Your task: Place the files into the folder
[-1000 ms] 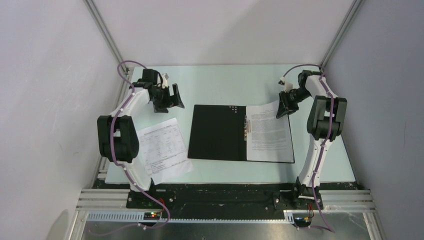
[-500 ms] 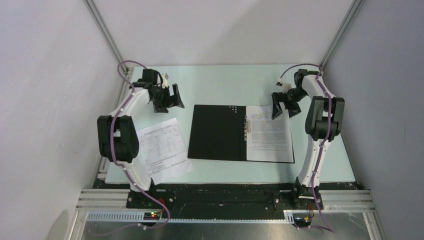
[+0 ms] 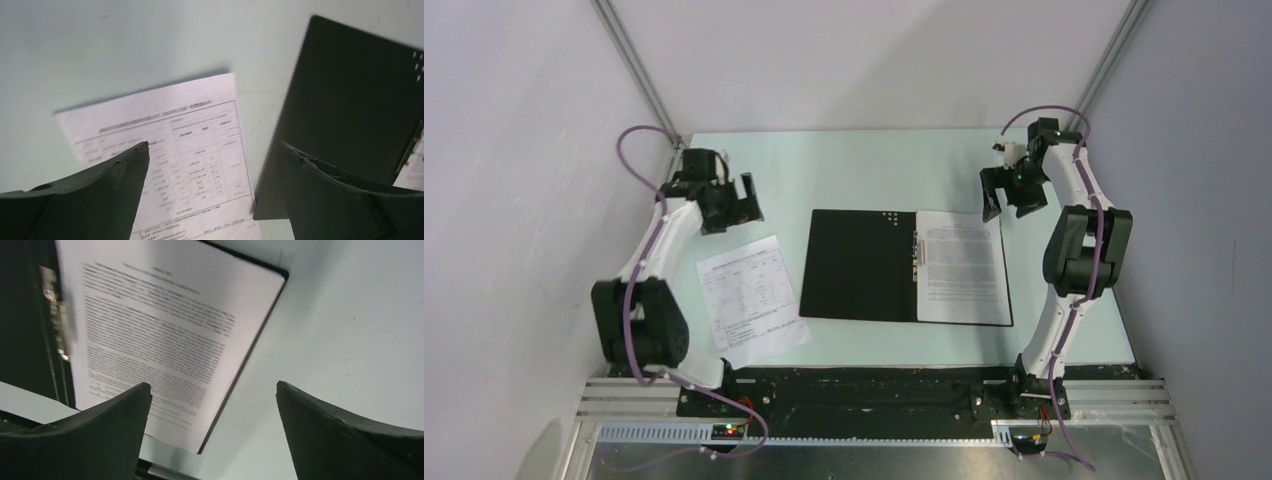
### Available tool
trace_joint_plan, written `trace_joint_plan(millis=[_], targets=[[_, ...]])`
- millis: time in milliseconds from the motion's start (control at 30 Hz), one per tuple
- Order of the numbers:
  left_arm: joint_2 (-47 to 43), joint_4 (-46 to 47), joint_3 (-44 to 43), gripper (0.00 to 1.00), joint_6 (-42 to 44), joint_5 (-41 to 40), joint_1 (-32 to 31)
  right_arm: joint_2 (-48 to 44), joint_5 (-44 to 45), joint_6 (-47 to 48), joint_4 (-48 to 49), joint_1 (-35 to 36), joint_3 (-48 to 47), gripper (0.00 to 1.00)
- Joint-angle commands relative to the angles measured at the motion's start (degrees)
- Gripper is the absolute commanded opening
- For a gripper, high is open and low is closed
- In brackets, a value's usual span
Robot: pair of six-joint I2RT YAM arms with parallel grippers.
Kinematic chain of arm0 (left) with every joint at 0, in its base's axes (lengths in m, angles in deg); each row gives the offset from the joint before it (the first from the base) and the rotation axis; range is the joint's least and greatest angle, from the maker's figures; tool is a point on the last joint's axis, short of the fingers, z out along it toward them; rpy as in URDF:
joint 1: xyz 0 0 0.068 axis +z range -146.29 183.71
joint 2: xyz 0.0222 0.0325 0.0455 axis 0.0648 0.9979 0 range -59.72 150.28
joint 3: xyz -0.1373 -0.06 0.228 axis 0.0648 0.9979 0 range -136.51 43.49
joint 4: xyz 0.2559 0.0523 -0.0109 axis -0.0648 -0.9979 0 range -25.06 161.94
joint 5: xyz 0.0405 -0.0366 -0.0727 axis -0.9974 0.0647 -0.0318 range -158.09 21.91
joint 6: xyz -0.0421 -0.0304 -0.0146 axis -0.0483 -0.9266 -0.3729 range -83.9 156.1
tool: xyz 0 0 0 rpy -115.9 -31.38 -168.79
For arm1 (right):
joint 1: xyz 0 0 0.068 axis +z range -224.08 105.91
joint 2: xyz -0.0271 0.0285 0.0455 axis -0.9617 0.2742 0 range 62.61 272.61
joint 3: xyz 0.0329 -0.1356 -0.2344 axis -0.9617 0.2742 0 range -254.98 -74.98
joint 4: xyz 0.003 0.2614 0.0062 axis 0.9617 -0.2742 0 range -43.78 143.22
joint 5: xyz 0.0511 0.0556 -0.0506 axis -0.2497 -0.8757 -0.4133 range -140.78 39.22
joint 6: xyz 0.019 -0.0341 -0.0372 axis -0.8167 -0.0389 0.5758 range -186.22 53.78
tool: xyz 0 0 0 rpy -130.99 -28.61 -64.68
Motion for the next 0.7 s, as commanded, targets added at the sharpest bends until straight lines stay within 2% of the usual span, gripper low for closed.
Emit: trace_joint_plan(millis=[0, 133, 233, 367, 500, 667], targets=[[-11.3, -0.1, 7.0, 1.00, -4.0, -6.5, 5.5, -7.4, -7.1, 2.9, 5.4, 3.4, -1.6, 0.99], [-15.2, -0.7, 13.1, 1.00, -9.3, -8.0, 12.1, -5.3, -15.3, -0.5, 5.9, 11.7, -7.1, 1.00], [-15.3, -0.7, 17.0, 1.00, -11.6, -7.4, 16.1, -0.4, -21.1, -6.2, 7.8, 17.2, -11.1, 0.99], [-16.3, -0.7, 20.2, 1.00, -12.4, -6.5, 21.2, 5.2, -28.1, -6.1, 8.1, 23.2, -16.0, 0.99], [-13.9, 0.3, 21.0, 1.00, -12.9, -4.5, 24.6, 11.8, -35.3, -6.6, 8.8, 27.9, -23.4, 0.98], [-9.6, 3.2, 19.6, 0.99, -12.0, -4.8, 26.9, 20.7, -39.8, -15.4, 16.3, 33.7, -29.7, 0.95]])
